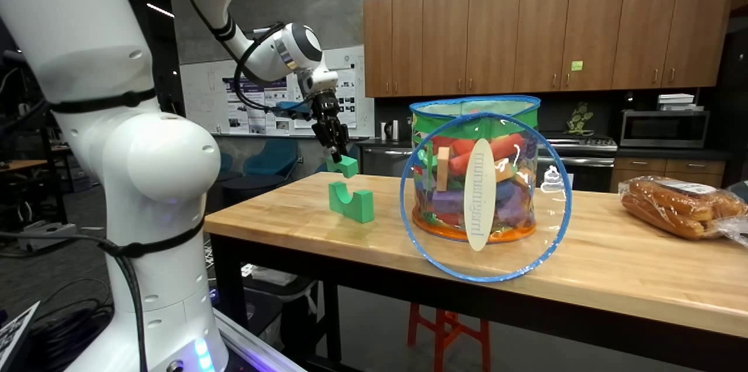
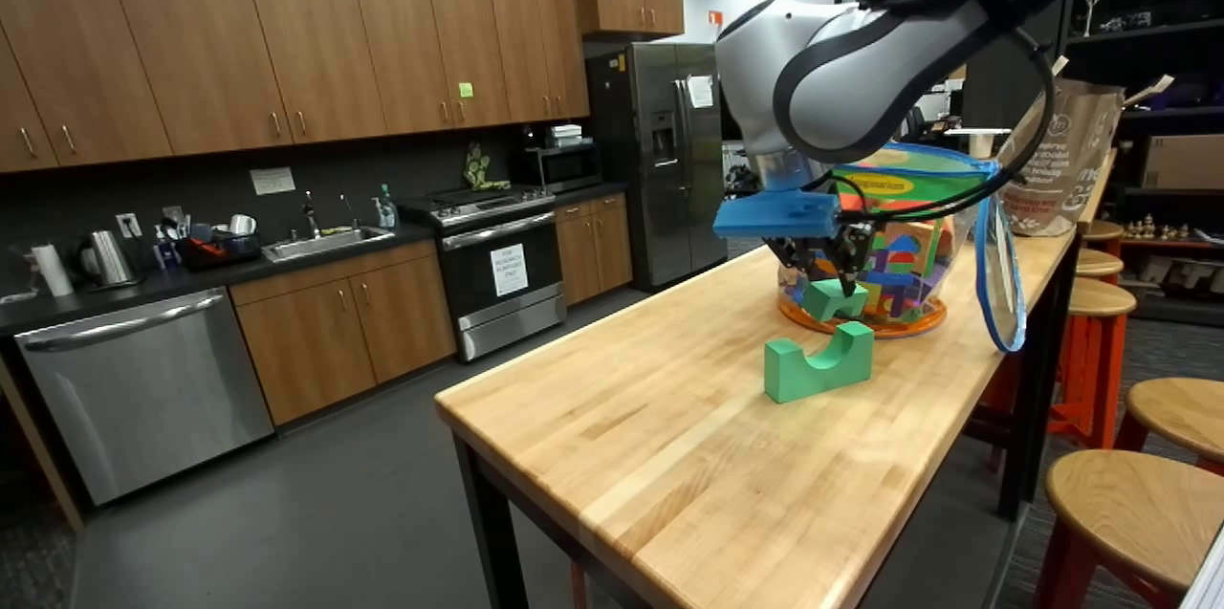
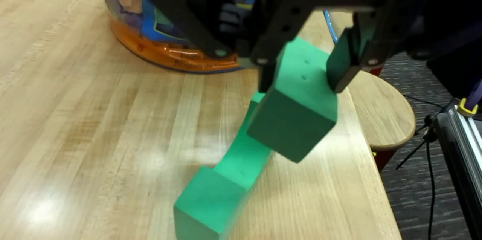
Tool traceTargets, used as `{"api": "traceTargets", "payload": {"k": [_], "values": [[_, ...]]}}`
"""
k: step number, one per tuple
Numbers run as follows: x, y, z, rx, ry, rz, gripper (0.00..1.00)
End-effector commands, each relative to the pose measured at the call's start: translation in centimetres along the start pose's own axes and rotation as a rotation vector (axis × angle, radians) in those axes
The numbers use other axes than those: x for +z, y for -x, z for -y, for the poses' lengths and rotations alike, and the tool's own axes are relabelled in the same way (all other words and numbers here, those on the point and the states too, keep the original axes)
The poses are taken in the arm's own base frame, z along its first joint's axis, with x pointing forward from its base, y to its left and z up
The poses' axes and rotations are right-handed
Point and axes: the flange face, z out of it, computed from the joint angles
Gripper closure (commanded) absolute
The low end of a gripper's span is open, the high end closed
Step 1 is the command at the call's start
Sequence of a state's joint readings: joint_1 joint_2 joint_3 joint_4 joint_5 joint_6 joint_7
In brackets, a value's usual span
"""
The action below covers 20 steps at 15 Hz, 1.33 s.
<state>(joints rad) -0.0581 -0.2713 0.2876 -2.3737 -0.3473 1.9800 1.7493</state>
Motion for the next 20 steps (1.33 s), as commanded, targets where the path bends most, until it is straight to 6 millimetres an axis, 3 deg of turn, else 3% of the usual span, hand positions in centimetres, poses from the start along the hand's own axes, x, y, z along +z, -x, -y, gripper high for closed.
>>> {"api": "traceTargets", "payload": {"k": [1, 8, 10, 12, 16, 18, 20], "values": [[0.0, 0.0, 2.3, 0.032, 0.021, -0.034, 0.85], [-0.2, -1.5, 5.0, 0.038, 0.012, -0.064, 0.85], [-0.3, -1.9, 5.4, 0.039, 0.005, -0.065, 0.34], [-0.7, -2.3, 5.3, 0.042, -0.012, -0.059, 0.32], [-3.3, -4.5, 4.7, 0.012, -0.088, -0.058, 0.08], [-5.4, -6.4, 4.2, -0.028, -0.152, -0.055, 0.00], [-7.7, -8.9, 3.6, -0.073, -0.217, -0.061, 0.00]]}}
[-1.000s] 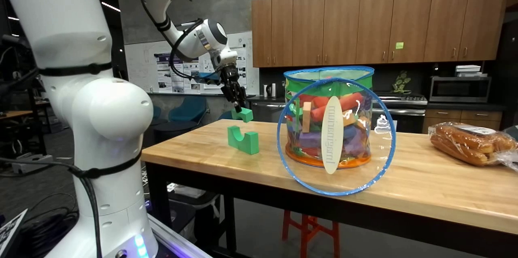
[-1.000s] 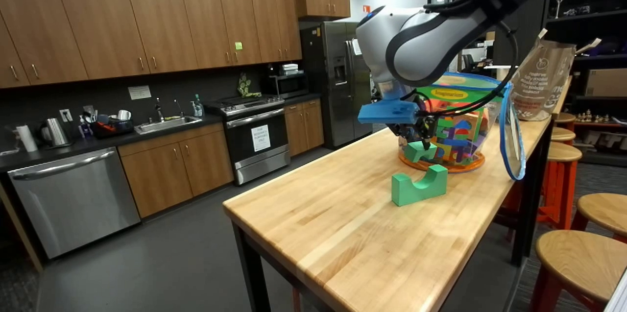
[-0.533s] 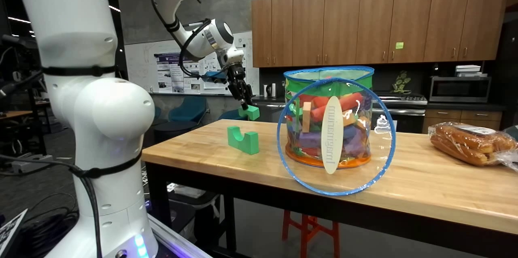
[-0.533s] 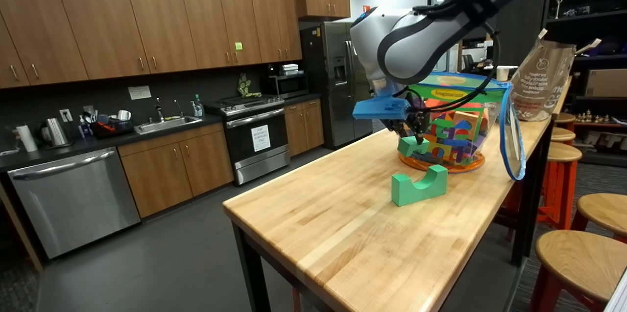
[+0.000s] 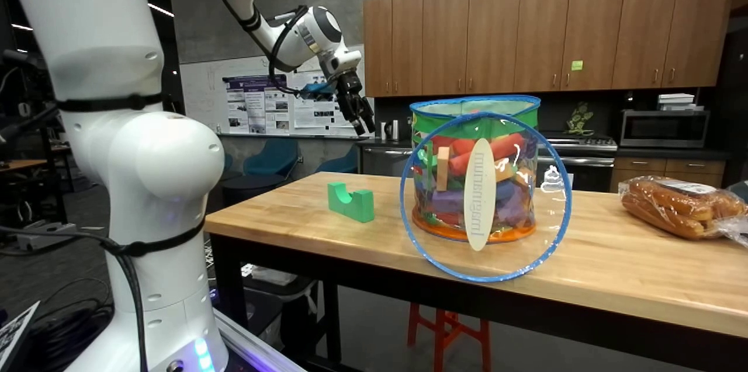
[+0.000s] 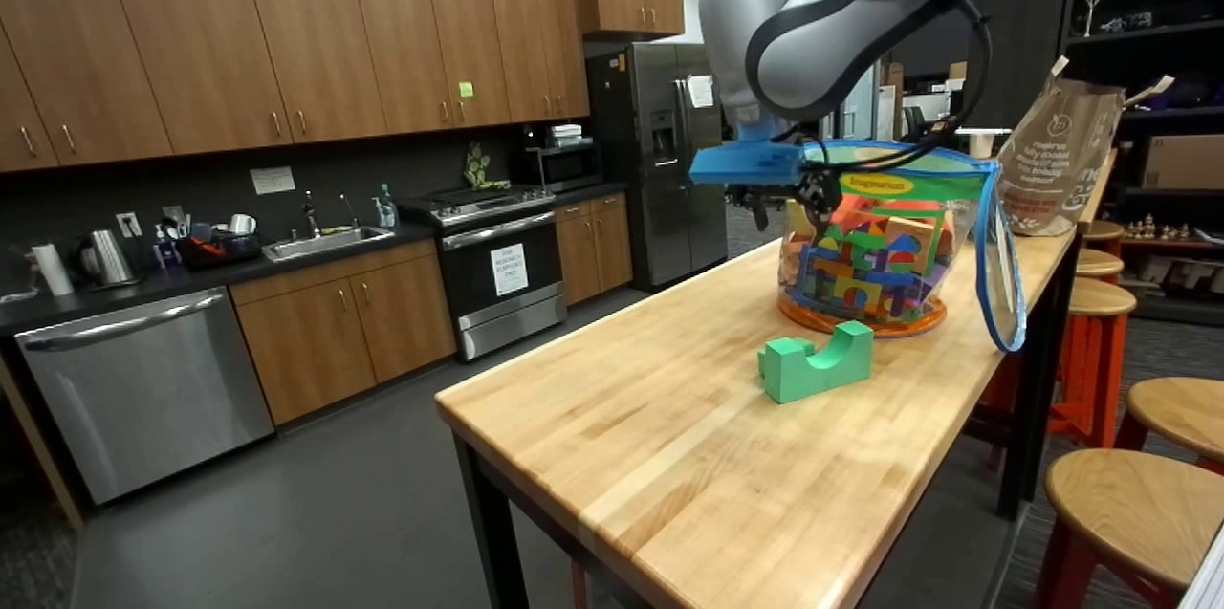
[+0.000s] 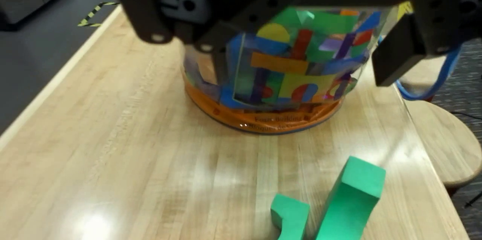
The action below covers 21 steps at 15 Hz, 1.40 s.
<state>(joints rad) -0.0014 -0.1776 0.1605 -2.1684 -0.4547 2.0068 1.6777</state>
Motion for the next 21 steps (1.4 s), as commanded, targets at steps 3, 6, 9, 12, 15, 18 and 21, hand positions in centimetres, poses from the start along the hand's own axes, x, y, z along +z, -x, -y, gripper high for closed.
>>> {"api": "traceTargets", "payload": {"k": [3, 6, 9, 12, 15, 18, 21], "values": [[-5.7, -7.2, -1.9, -0.123, -0.173, -0.012, 0.00], [-6.4, -11.0, -2.8, -0.161, -0.215, 0.002, 0.00], [-5.5, -14.0, -3.4, -0.148, -0.211, 0.021, 0.00], [-4.1, -16.5, -4.2, -0.109, -0.199, 0.050, 0.00], [-2.5, -18.2, -4.7, -0.069, -0.178, 0.068, 0.00], [-0.9, -19.4, -4.8, -0.033, -0.163, 0.067, 0.00], [0.6, -20.3, -4.4, -0.013, -0.151, 0.068, 0.00]]}}
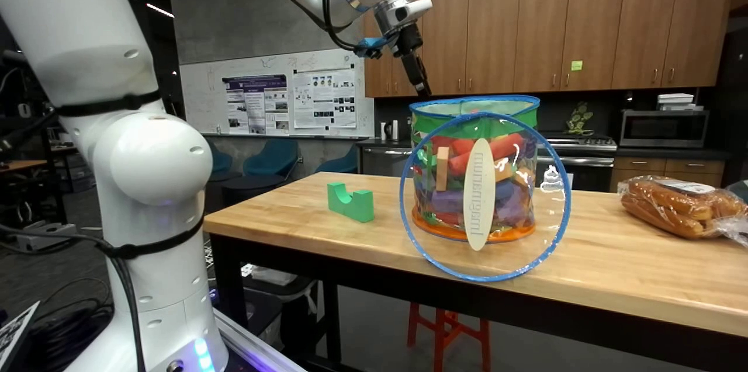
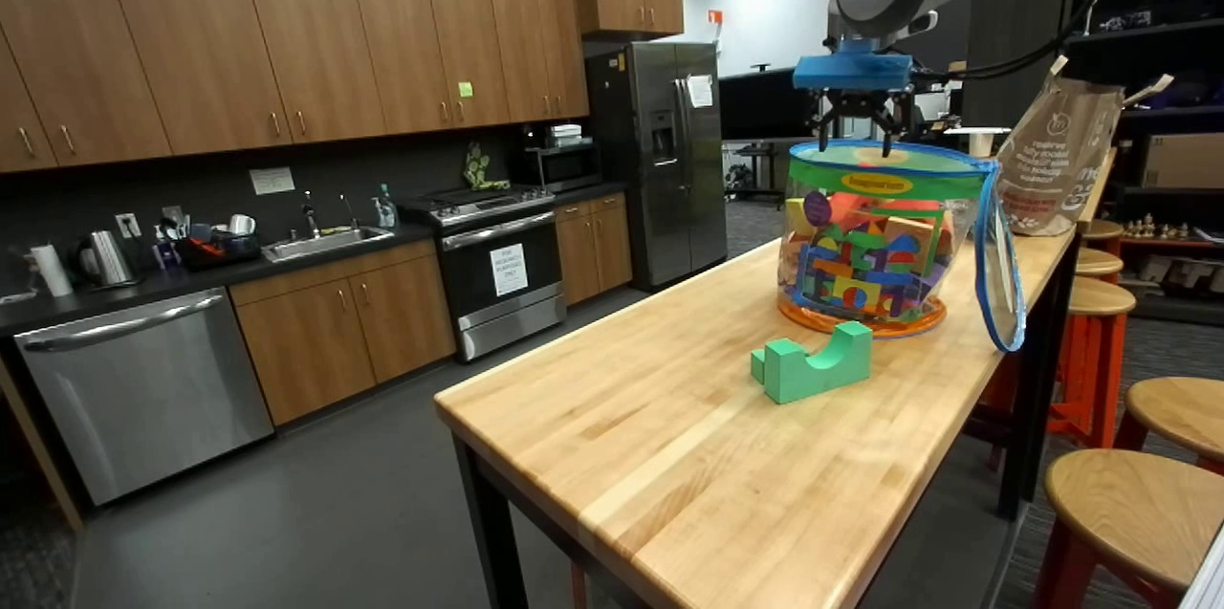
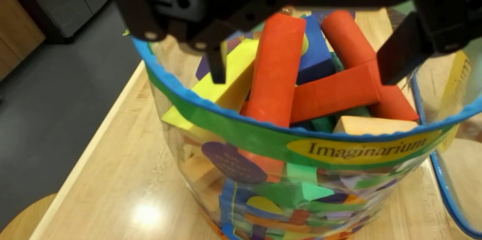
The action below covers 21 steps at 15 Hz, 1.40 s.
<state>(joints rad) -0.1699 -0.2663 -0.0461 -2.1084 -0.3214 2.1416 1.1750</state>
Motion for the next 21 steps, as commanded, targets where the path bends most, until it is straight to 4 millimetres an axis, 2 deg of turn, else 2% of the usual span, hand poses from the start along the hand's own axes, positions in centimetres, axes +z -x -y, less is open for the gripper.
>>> {"api": "traceTargets", "payload": {"k": [1, 15, 16, 19, 21], "values": [[1.6, -1.5, 0.7, 0.032, 0.003, 0.003, 0.00], [8.1, -3.6, 2.3, 0.103, 0.099, 0.039, 0.00], [8.6, -3.7, 2.3, 0.107, 0.102, 0.049, 0.18], [9.0, -3.4, 2.4, 0.116, 0.094, 0.076, 0.38], [8.4, -3.3, 2.4, 0.120, 0.079, 0.081, 0.55]]}}
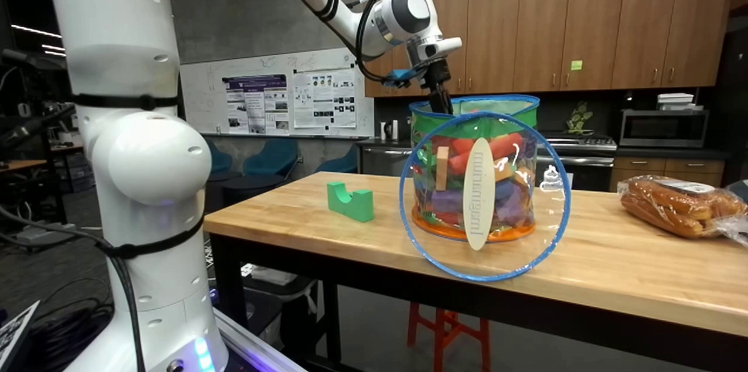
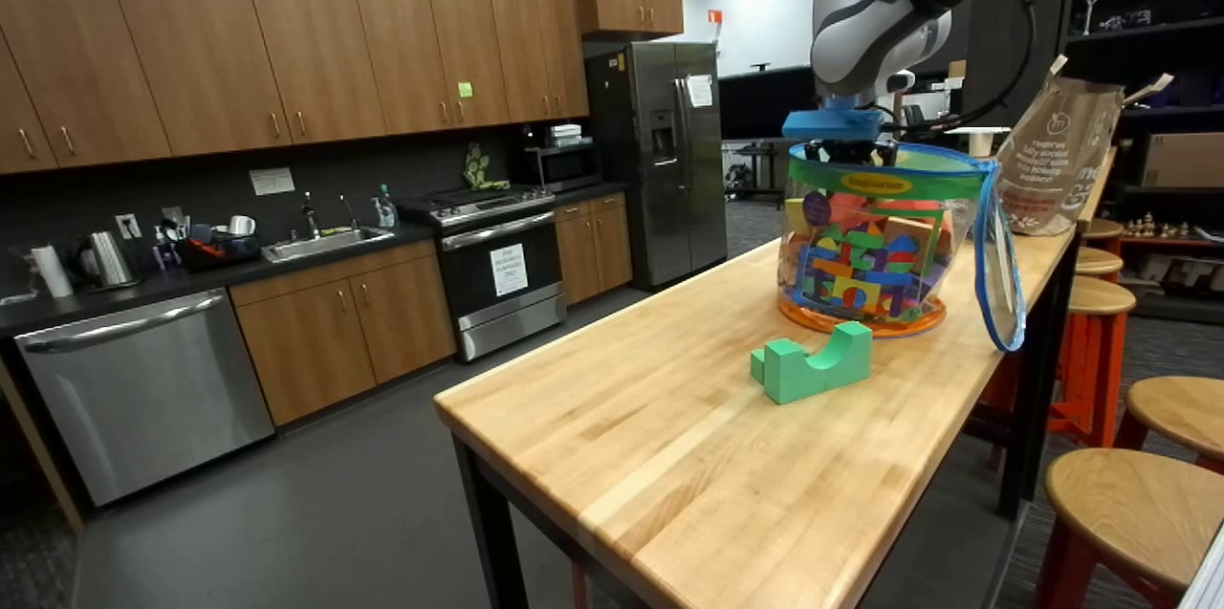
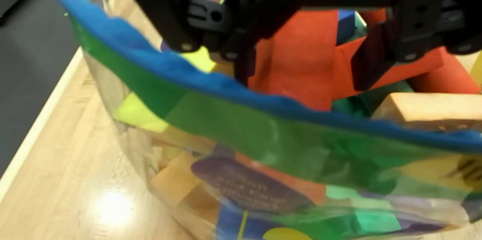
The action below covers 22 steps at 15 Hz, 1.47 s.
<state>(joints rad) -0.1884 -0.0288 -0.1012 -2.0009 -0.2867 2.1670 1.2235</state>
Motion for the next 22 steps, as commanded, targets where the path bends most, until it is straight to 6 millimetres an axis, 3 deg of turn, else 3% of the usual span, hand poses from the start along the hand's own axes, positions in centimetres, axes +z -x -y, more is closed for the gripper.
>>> {"api": "traceTargets", "payload": {"k": [1, 4, 5, 11, 15, 18, 22], "values": [[-1.6, 0.0, 0.1, 0.016, -0.034, 0.011, 0.62], [-3.5, -0.1, -0.4, 0.014, -0.058, 0.006, 0.84], [-4.1, -0.3, -0.6, 0.018, -0.065, 0.001, 0.86], [-9.4, -0.9, -2.6, 0.050, -0.127, -0.049, 0.86], [-13.6, -0.2, -3.8, 0.044, -0.184, -0.072, 0.86], [-16.7, 1.3, -4.3, 0.017, -0.226, -0.070, 0.86], [-20.4, 5.3, -4.3, -0.053, -0.273, -0.071, 0.86]]}}
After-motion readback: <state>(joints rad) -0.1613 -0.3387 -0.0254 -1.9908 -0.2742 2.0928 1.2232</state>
